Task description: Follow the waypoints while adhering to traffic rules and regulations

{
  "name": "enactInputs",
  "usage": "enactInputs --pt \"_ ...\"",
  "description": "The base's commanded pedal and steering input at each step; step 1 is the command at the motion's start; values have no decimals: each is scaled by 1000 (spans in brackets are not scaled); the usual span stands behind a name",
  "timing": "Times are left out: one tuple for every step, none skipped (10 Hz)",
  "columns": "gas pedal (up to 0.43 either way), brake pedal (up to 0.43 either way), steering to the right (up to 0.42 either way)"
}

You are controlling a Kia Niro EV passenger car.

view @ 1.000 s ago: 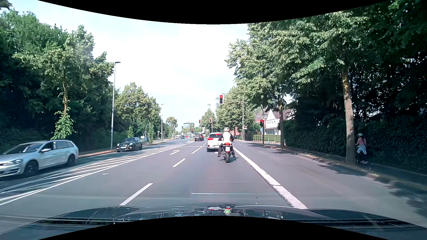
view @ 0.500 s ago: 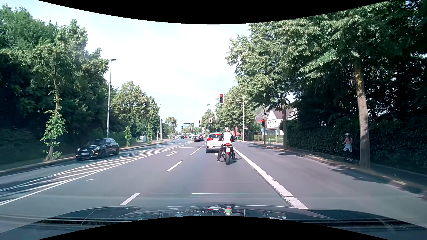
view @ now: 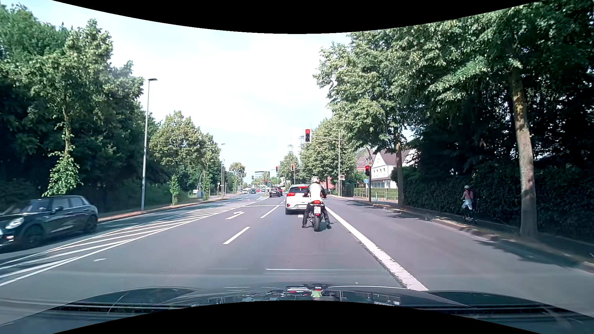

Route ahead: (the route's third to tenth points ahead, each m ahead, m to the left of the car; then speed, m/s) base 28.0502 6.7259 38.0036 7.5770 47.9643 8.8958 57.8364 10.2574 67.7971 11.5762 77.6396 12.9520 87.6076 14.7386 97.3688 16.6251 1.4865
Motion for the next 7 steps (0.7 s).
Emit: enactInputs --pt "0 0 6" --pt "0 0 8" --pt "0 0 10" --pt "0 0 10" --pt "0 0 10" --pt "0 0 9" --pt "0 0 9"
